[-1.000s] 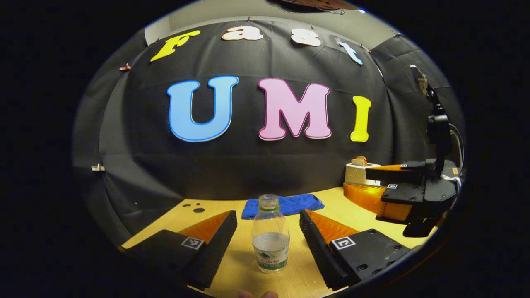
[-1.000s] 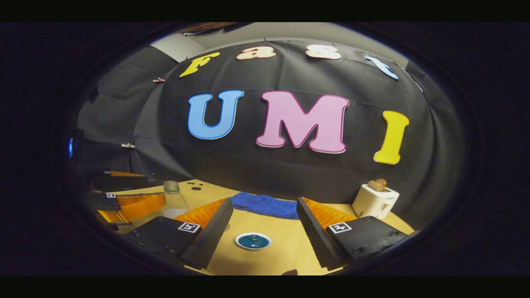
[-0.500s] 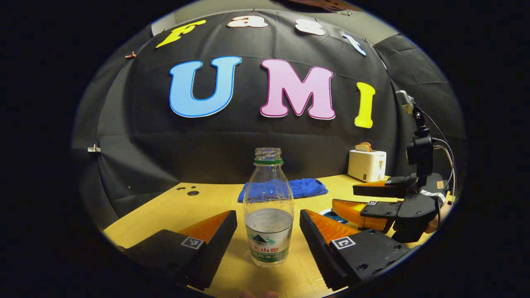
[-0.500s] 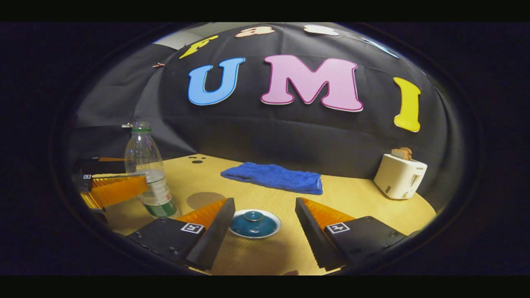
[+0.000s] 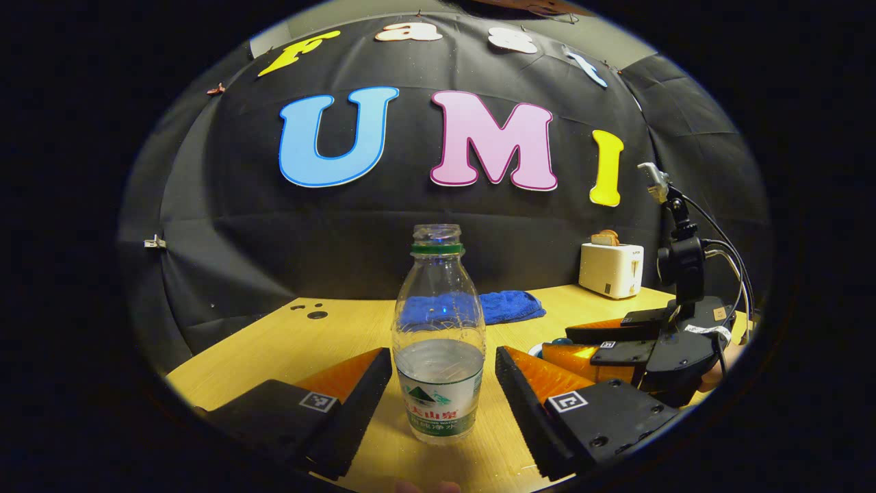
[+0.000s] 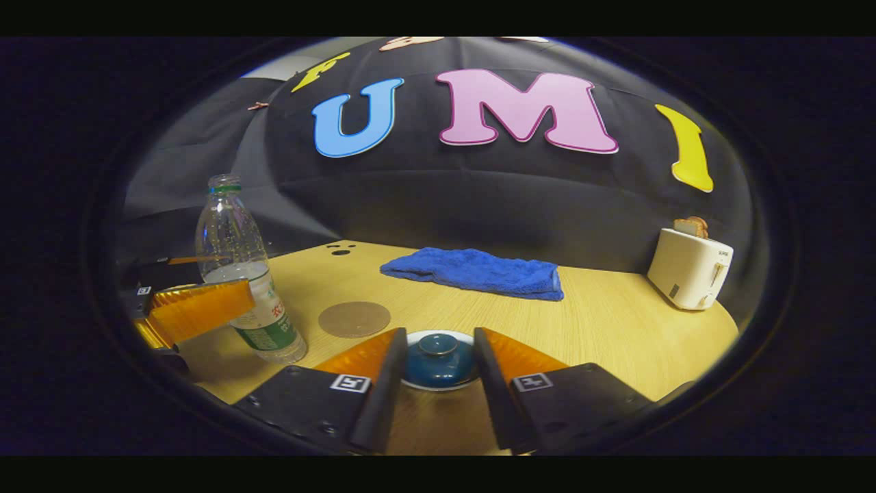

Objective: Open the teacup lid with one hand, grasp the water bottle and pour water into the teacup with the other hand; after pouring, place the water bottle on the coaster and then close the teacup lid.

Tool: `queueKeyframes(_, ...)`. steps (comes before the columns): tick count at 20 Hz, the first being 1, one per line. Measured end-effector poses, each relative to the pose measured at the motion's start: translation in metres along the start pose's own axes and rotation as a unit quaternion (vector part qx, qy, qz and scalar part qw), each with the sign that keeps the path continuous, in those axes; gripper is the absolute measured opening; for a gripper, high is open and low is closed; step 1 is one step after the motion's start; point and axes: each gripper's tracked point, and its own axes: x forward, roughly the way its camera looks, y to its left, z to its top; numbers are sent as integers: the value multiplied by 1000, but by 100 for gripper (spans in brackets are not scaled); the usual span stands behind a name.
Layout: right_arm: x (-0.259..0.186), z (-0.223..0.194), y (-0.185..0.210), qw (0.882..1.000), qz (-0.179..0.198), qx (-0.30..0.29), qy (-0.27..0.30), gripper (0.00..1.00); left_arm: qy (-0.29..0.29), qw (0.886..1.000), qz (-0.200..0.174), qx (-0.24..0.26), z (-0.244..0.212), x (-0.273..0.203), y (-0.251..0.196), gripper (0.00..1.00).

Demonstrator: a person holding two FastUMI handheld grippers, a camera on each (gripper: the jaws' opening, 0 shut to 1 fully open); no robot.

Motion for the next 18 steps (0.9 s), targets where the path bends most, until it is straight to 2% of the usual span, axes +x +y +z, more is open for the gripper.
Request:
queueKeyframes(5, 3, 3, 6, 1000, 19, -9, -5, 32, 9, 1000, 5, -2, -7, 9, 2, 96)
queueKeyframes(6, 4, 4, 6, 1000, 23, -13, -3, 30, 10, 1000, 5, -5, -10, 10, 1, 96)
queueKeyframes(7, 4, 4, 5, 1000, 23, -16, -4, 29, 11, 1000, 5, -8, -11, 11, 1, 96)
queueKeyframes(8, 2, 5, 2, 1000, 21, -17, -6, 32, 14, 1000, 6, -9, -14, 11, 1, 100)
queueKeyframes(9, 2, 8, 1, 1000, 20, -18, -10, 35, 15, 1000, 7, -9, -14, 12, 2, 96)
queueKeyframes(12, 0, 22, -2, 999, 17, -22, -30, 30, 18, 1000, 10, -10, -18, 15, 3, 96)
queueKeyframes(13, 1, 26, -3, 999, 18, -19, -34, 34, 21, 1000, 9, -11, -20, 17, 3, 96)
queueKeyframes(15, -2, 36, -7, 999, 13, -18, -44, 35, 25, 1000, 11, -13, -23, 19, 3, 96)
queueKeyframes(16, -5, 41, -11, 999, 9, -20, -49, 35, 26, 999, 12, -15, -25, 19, 3, 100)
queueKeyframes(18, -10, 49, -20, 998, 1, -23, -57, 35, 26, 999, 15, -17, -25, 18, 4, 96)
